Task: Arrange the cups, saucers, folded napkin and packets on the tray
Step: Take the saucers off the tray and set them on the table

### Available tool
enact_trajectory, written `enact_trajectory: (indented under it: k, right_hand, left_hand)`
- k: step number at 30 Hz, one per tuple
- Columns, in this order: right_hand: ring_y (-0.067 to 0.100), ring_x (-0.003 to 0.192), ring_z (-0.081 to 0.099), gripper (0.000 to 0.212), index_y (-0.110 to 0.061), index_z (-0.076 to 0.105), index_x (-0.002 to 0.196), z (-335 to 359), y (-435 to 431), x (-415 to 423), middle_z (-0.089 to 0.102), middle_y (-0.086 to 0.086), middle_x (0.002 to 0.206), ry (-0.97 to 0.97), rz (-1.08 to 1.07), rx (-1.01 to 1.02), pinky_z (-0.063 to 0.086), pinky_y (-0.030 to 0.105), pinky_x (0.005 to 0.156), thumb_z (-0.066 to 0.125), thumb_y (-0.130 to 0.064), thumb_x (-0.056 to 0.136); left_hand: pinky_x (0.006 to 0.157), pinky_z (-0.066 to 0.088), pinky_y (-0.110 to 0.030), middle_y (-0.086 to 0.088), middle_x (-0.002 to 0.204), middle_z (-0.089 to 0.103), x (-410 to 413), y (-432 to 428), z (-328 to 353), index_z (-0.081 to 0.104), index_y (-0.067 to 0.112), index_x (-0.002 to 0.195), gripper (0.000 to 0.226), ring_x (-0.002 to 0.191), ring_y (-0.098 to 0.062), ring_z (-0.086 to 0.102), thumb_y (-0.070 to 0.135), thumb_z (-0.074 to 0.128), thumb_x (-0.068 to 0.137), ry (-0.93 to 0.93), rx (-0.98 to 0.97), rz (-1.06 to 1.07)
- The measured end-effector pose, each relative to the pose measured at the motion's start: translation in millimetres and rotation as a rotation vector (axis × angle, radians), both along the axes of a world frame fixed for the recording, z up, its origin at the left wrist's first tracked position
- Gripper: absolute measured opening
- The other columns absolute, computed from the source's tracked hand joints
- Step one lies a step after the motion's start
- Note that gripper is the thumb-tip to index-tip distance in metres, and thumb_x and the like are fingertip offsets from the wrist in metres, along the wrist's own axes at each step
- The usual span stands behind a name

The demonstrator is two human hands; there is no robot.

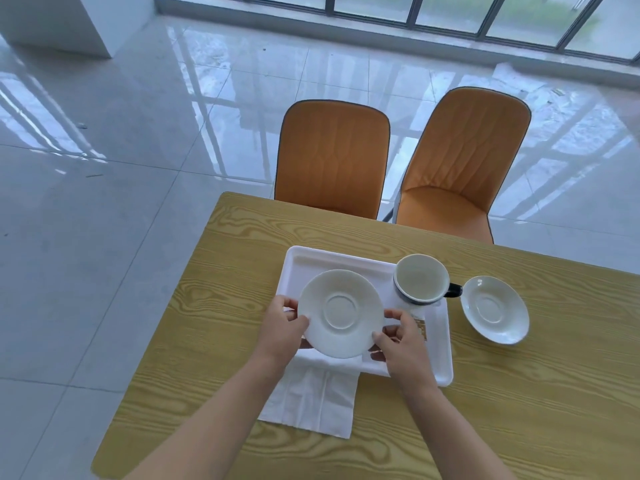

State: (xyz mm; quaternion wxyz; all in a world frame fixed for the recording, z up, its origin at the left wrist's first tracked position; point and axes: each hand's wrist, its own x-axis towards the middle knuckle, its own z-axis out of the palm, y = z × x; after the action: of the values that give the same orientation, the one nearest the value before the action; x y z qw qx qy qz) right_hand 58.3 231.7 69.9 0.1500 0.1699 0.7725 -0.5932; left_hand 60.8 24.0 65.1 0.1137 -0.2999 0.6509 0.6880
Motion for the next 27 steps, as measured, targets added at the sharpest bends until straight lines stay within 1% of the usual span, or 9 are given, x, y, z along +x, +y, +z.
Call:
enact_trajectory:
  k: [3,7,9,12,14,17,20,24,27]
  right_hand:
    - [0.018,0.073,0.070,0.015,-0.025,0.058,0.107,7.0,17.0,11.6,0.070,0.007,0.095,-0.011,-0.019,-0.043,0.056,0.027,0.061,0.061,-0.014,0.096]
    - [0.024,0.087,0.071,0.013,-0.017,0.059,0.106,16.0,42.4,23.4,0.068,0.011,0.101,0.002,-0.057,-0.088,0.063,0.038,0.068,0.064,-0.019,0.095]
    - [0.020,0.085,0.071,0.013,-0.016,0.058,0.103,21.7,56.6,28.0,0.071,0.010,0.098,0.001,-0.090,-0.114,0.063,0.041,0.070,0.066,-0.020,0.093]
    - [0.015,0.077,0.072,0.015,-0.015,0.058,0.101,29.7,80.4,32.4,0.075,0.004,0.086,-0.016,-0.120,-0.180,0.062,0.039,0.071,0.066,-0.025,0.094]
    - [0.017,0.075,0.072,0.016,-0.011,0.057,0.101,35.2,99.9,35.1,0.076,0.006,0.083,-0.012,-0.117,-0.211,0.062,0.036,0.067,0.065,-0.023,0.095]
    - [0.020,0.077,0.073,0.013,-0.009,0.058,0.107,42.1,131.2,41.5,0.076,0.014,0.088,0.007,-0.105,-0.264,0.060,0.030,0.063,0.063,-0.013,0.096]
    - [0.019,0.080,0.075,0.014,-0.015,0.063,0.110,44.7,165.4,48.1,0.078,0.010,0.088,0.031,-0.070,-0.269,0.060,0.028,0.064,0.061,-0.011,0.097]
    - [0.016,0.075,0.073,0.014,-0.012,0.068,0.109,39.3,207.4,57.7,0.078,0.008,0.084,0.024,-0.074,-0.236,0.060,0.028,0.064,0.060,-0.010,0.097]
    - [0.017,0.074,0.072,0.012,-0.009,0.067,0.106,34.8,235.1,65.1,0.077,0.011,0.082,0.016,-0.077,-0.228,0.061,0.030,0.066,0.059,-0.010,0.098]
  left_hand:
    - [0.056,0.057,-0.031,-0.021,0.099,0.071,14.2,11.9,6.6,0.051,0.007,0.107,0.016,0.075,-0.024,0.069,0.000,0.056,0.094,0.009,0.064,-0.003]
    - [0.060,0.057,-0.034,-0.021,0.100,0.072,29.9,36.4,13.8,0.052,0.006,0.108,0.015,0.076,-0.024,0.067,0.001,0.057,0.094,0.022,0.141,-0.004]
    - [0.059,0.057,-0.034,-0.021,0.099,0.072,35.3,50.6,18.9,0.052,0.006,0.109,0.015,0.074,-0.023,0.068,0.002,0.057,0.095,0.041,0.170,-0.017]
    - [0.060,0.058,-0.034,-0.014,0.092,0.074,41.2,72.3,27.3,0.053,0.008,0.109,0.015,0.071,-0.022,0.070,0.004,0.058,0.096,0.072,0.191,-0.042]
    - [0.059,0.058,-0.033,-0.011,0.088,0.075,45.1,88.7,33.8,0.053,0.008,0.109,0.015,0.069,-0.022,0.071,0.005,0.059,0.096,0.087,0.201,-0.046]
    - [0.057,0.057,-0.032,-0.012,0.092,0.074,50.1,117.4,41.9,0.053,0.008,0.110,0.015,0.071,-0.022,0.072,0.004,0.058,0.096,0.097,0.203,-0.040]
    - [0.056,0.058,-0.031,-0.012,0.093,0.074,54.8,150.6,45.9,0.054,0.006,0.111,0.016,0.074,-0.021,0.072,0.001,0.057,0.096,0.107,0.198,-0.044]
    - [0.060,0.060,-0.035,-0.010,0.097,0.077,62.7,189.6,45.1,0.059,0.008,0.117,0.022,0.082,-0.026,0.073,-0.001,0.055,0.097,0.101,0.200,-0.093]
    - [0.061,0.059,-0.035,-0.009,0.098,0.077,67.3,215.4,41.4,0.059,0.010,0.120,0.025,0.082,-0.025,0.074,0.000,0.055,0.097,0.096,0.193,-0.122]
